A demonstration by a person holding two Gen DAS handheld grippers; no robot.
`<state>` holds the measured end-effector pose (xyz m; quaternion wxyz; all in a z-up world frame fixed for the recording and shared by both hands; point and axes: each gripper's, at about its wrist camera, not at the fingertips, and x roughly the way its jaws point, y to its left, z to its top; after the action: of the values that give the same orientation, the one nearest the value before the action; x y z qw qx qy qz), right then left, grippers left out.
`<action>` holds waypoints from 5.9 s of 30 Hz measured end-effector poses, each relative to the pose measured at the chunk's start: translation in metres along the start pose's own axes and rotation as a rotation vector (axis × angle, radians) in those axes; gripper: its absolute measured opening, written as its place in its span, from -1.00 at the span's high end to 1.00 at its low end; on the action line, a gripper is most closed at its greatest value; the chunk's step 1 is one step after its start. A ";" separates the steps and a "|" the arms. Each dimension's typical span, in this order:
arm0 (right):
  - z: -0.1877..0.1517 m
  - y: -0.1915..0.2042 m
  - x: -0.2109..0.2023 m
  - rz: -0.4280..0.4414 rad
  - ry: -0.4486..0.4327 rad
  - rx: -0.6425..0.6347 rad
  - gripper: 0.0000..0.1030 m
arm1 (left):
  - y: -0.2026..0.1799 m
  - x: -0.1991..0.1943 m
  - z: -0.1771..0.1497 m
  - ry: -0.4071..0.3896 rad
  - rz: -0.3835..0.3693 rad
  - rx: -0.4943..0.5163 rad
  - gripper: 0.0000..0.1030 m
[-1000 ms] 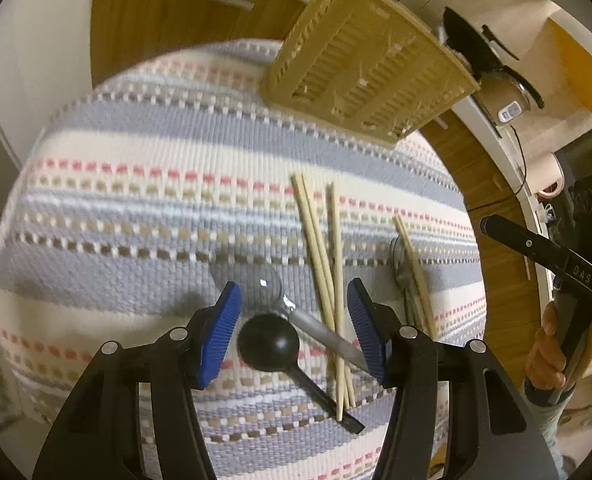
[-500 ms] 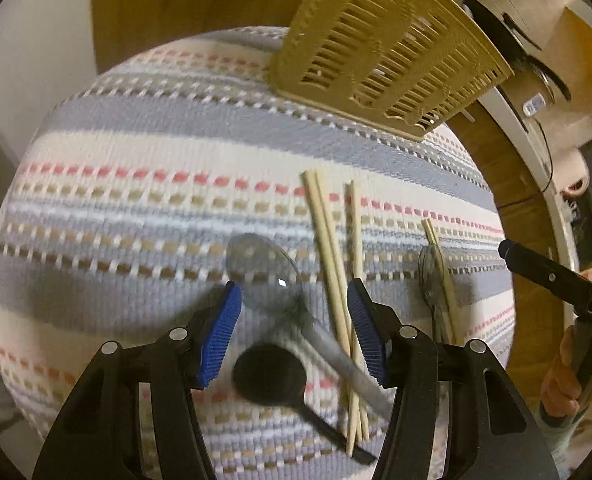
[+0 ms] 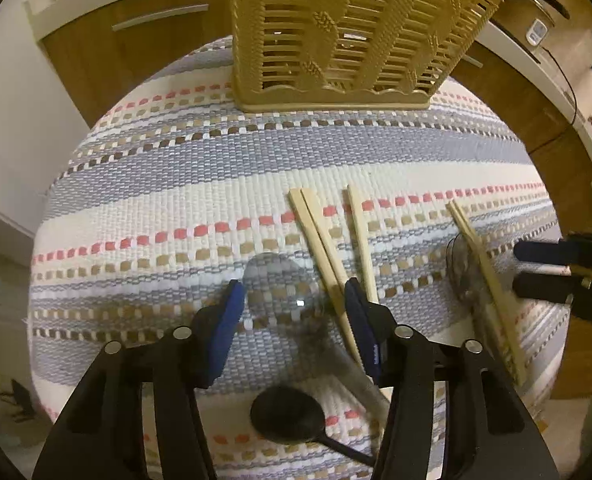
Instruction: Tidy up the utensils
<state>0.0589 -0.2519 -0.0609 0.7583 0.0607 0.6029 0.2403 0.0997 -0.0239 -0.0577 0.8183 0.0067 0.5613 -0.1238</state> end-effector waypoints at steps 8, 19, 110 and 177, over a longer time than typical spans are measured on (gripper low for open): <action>0.002 0.017 0.026 -0.042 0.033 -0.029 0.20 | -0.009 -0.001 -0.005 -0.026 0.021 0.039 0.32; -0.005 0.025 0.014 -0.104 0.004 -0.044 0.28 | -0.018 -0.006 -0.004 -0.068 -0.095 0.039 0.55; 0.000 0.041 -0.014 -0.248 -0.128 -0.198 0.80 | 0.004 0.006 0.008 -0.079 -0.007 0.025 0.00; 0.089 0.044 -0.113 -0.192 -0.585 -0.180 0.20 | -0.006 -0.124 0.094 -0.800 -0.148 0.079 -0.12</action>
<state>0.1125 -0.2454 0.0793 0.9211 0.0026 0.3386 0.1922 0.1430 -0.0196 0.0923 0.9601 -0.0510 0.1924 -0.1965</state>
